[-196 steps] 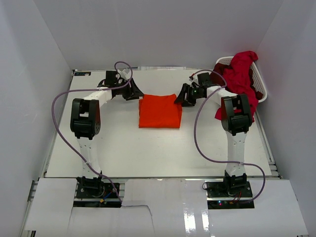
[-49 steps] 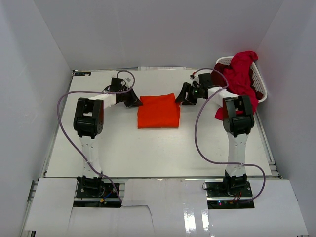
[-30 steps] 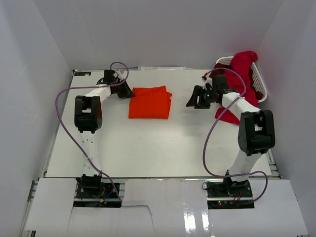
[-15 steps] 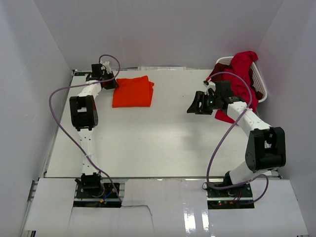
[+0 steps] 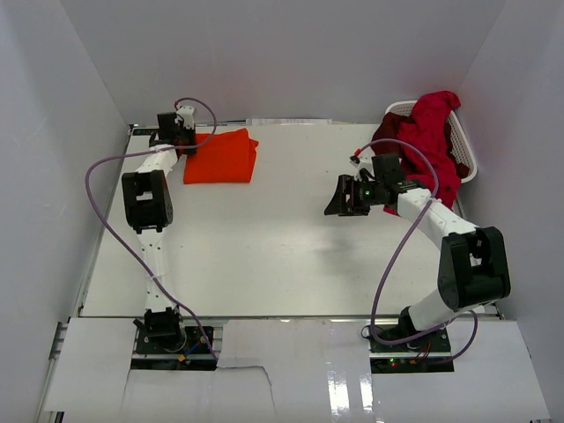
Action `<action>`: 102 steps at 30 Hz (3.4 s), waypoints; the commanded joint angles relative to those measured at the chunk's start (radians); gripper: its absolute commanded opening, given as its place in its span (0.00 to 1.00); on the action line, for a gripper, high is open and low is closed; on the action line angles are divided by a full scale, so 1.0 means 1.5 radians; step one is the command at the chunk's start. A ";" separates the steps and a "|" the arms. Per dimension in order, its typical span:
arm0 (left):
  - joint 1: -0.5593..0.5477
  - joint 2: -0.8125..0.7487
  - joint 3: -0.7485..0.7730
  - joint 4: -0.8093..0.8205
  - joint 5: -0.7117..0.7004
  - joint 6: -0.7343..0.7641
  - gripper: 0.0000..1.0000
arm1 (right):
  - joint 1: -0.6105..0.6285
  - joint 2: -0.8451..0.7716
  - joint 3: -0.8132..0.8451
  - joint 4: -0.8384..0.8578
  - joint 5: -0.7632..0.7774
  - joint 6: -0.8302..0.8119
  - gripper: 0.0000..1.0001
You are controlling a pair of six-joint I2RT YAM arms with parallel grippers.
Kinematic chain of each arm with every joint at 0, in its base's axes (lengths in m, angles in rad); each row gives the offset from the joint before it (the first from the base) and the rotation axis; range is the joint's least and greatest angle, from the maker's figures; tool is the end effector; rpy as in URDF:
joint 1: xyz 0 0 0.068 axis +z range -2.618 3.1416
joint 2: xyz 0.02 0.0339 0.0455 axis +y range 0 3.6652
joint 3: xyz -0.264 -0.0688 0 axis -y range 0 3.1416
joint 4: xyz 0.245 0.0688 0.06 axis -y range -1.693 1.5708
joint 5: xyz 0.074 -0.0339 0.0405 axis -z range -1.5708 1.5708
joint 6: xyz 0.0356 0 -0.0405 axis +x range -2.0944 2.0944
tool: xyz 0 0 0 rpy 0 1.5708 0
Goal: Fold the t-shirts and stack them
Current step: Put the neatly folded tshirt into the corner of the board with the left arm
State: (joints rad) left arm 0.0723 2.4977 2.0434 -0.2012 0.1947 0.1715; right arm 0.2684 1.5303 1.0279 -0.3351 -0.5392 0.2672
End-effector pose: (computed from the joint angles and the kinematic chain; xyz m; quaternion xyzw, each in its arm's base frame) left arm 0.5630 0.0339 0.1520 0.0872 0.8896 -0.0331 0.4471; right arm 0.3065 0.1033 0.2342 -0.0960 0.8998 0.3312 0.2674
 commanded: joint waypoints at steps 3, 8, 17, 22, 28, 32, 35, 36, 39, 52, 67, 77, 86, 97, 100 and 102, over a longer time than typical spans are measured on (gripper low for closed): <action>0.056 0.012 0.027 0.022 0.069 -0.004 0.02 | 0.018 -0.013 -0.025 0.020 -0.017 0.004 0.65; 0.110 0.020 0.027 0.049 0.154 -0.073 0.00 | 0.028 -0.026 -0.032 0.009 -0.011 0.004 0.66; 0.136 0.088 0.112 0.061 0.180 -0.052 0.00 | 0.031 -0.031 0.004 -0.037 0.002 -0.002 0.66; 0.136 0.111 0.134 0.116 0.156 -0.008 0.00 | 0.032 -0.022 0.025 -0.066 0.007 -0.004 0.66; 0.145 0.112 0.134 0.173 0.086 0.036 0.00 | 0.034 -0.021 0.012 -0.073 0.010 0.001 0.66; 0.159 0.111 0.125 0.187 0.077 0.027 0.00 | 0.035 -0.020 -0.006 -0.065 0.008 0.005 0.66; 0.169 0.107 0.113 0.211 0.051 -0.005 0.12 | 0.038 -0.020 -0.017 -0.059 0.003 0.008 0.66; 0.170 0.103 0.108 0.214 0.044 -0.014 0.19 | 0.038 -0.021 -0.019 -0.059 0.003 0.008 0.66; 0.170 0.092 0.104 0.233 0.034 -0.026 0.45 | 0.039 -0.024 -0.027 -0.057 0.002 0.006 0.66; 0.164 0.017 0.082 0.303 0.058 -0.091 0.61 | 0.040 -0.046 -0.072 -0.034 -0.008 0.012 0.66; 0.130 -0.064 -0.097 0.369 0.170 -0.245 0.00 | 0.044 -0.050 -0.070 -0.017 -0.032 0.019 0.66; 0.079 -0.090 -0.284 0.577 0.165 -0.232 0.00 | 0.044 -0.063 -0.072 -0.027 -0.036 0.008 0.66; 0.056 -0.089 -0.330 0.616 0.156 -0.208 0.00 | 0.044 -0.068 -0.076 -0.026 -0.041 0.004 0.66; 0.052 -0.082 -0.361 0.620 0.103 -0.082 0.00 | 0.044 -0.070 -0.065 -0.035 -0.043 -0.001 0.66; 0.052 -0.075 -0.362 0.628 0.083 -0.056 0.00 | 0.044 -0.069 -0.060 -0.038 -0.044 -0.003 0.66; 0.052 -0.071 -0.361 0.631 0.083 -0.031 0.00 | 0.044 -0.066 -0.054 -0.046 -0.044 -0.004 0.66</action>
State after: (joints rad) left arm 0.1471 2.4458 1.5150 0.7414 0.3550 0.0391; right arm 0.3298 1.4517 0.9169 -0.3935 -0.5835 0.2787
